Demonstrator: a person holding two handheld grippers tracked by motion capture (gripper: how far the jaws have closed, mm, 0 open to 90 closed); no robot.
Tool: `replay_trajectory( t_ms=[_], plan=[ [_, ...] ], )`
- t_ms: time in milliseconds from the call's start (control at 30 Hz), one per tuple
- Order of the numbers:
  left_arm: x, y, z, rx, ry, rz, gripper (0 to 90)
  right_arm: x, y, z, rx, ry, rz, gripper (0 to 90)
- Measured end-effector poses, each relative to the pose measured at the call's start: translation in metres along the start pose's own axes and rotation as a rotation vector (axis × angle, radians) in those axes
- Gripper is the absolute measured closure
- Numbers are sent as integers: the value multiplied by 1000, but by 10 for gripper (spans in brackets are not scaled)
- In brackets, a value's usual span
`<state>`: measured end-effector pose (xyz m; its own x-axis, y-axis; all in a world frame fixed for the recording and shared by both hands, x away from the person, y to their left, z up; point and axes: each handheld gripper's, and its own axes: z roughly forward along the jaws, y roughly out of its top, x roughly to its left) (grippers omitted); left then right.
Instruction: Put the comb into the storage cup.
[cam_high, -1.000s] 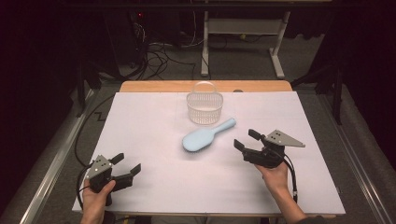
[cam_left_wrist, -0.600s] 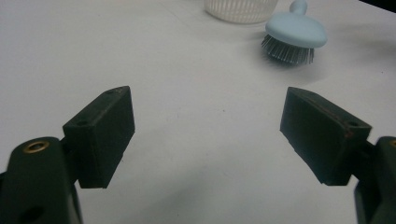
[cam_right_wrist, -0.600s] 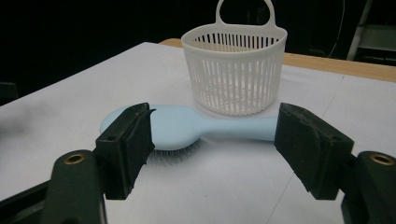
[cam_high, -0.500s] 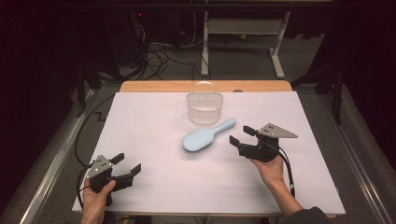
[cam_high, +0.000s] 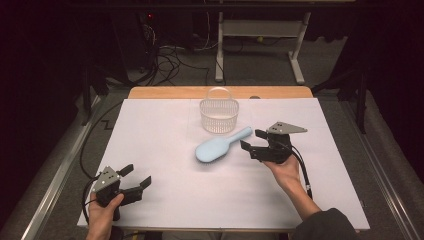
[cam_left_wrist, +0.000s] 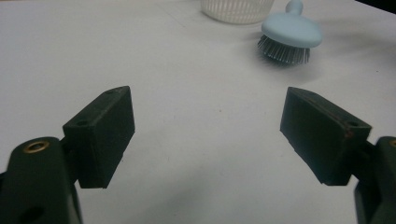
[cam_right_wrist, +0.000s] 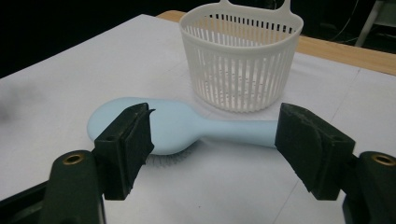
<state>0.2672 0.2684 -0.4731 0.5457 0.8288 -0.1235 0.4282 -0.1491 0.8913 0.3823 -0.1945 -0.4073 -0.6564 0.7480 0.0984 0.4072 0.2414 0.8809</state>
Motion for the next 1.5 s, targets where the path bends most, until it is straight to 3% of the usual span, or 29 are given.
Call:
replay_trajectory(
  t_ms=[133, 300, 467, 700, 1000, 1500],
  plan=[
    [0, 0, 0, 0, -2, 0, 188, -4, 4, 5, 18, -8, 7, 277],
    [0, 0, 1, 2, -1, 2, 188, -11, 14, 11, 101, -9, 28, 314],
    [0, 0, 0, 2, 1, 3, 188, -11, 22, 17, 155, -26, 7, 335],
    [-1, 0, 0, 1, -2, 5, 188, -13, 33, 27, 201, -5, 7, 373],
    [-1, 0, 0, -2, -9, 7, 188, -15, 49, 46, 312, -27, 4, 521],
    [-1, 0, 0, 3, -12, 8, 188, -18, 63, 87, 500, -108, -20, 782]
  ],
)
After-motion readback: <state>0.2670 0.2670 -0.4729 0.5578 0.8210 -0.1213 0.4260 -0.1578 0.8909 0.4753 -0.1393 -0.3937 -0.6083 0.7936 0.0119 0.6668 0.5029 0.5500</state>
